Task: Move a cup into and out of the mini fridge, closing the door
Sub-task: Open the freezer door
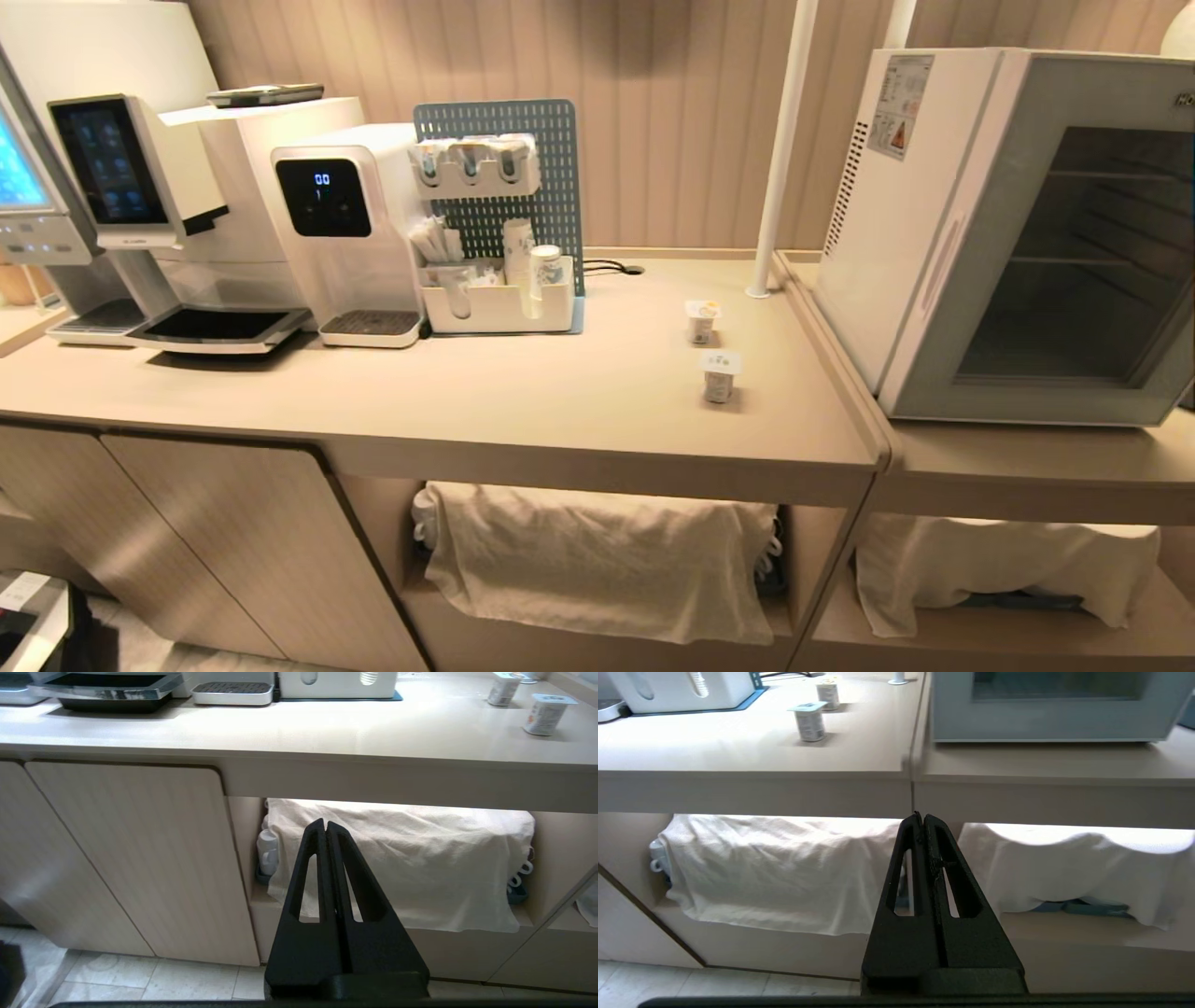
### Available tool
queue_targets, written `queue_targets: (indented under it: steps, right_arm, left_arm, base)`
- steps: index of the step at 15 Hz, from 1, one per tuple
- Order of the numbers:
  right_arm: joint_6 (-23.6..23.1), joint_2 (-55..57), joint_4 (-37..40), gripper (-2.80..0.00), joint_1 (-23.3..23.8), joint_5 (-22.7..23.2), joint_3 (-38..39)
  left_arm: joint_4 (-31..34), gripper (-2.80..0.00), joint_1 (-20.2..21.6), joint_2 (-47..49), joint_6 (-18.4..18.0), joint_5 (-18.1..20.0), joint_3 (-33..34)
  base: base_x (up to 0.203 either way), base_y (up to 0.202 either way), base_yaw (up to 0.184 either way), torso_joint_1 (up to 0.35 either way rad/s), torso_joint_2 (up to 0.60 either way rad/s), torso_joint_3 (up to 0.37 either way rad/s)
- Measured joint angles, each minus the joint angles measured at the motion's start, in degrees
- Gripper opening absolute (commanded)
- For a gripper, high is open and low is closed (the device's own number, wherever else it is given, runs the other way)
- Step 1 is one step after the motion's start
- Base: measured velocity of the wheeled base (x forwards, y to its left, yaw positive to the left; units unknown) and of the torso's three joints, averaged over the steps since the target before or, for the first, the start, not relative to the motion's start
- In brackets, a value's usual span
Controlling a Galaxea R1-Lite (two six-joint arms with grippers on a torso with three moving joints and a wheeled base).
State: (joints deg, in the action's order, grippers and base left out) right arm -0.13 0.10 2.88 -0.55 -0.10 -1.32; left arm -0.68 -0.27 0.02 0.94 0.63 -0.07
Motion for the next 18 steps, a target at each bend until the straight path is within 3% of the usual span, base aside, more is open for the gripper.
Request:
queue_targets:
  steps: [9, 18]
  right_arm:
    - [-0.02, 0.00, -0.03, -2.80, 0.04, 0.07, 0.00]
    - [0.00, 0.00, 0.04, -2.80, 0.04, 0.01, 0.00]
  left_arm:
    - [0.00, -2.80, -0.04, 0.00, 0.00, -0.06, 0.00]
    - [0.00, -2.80, 0.00, 0.00, -0.01, 0.00, 0.00]
  base:
    - [0.000, -0.014, 0.001, 0.000, 0.00, 0.000]
    - [0.000, -0.188, -0.001, 0.004, 0.00, 0.002]
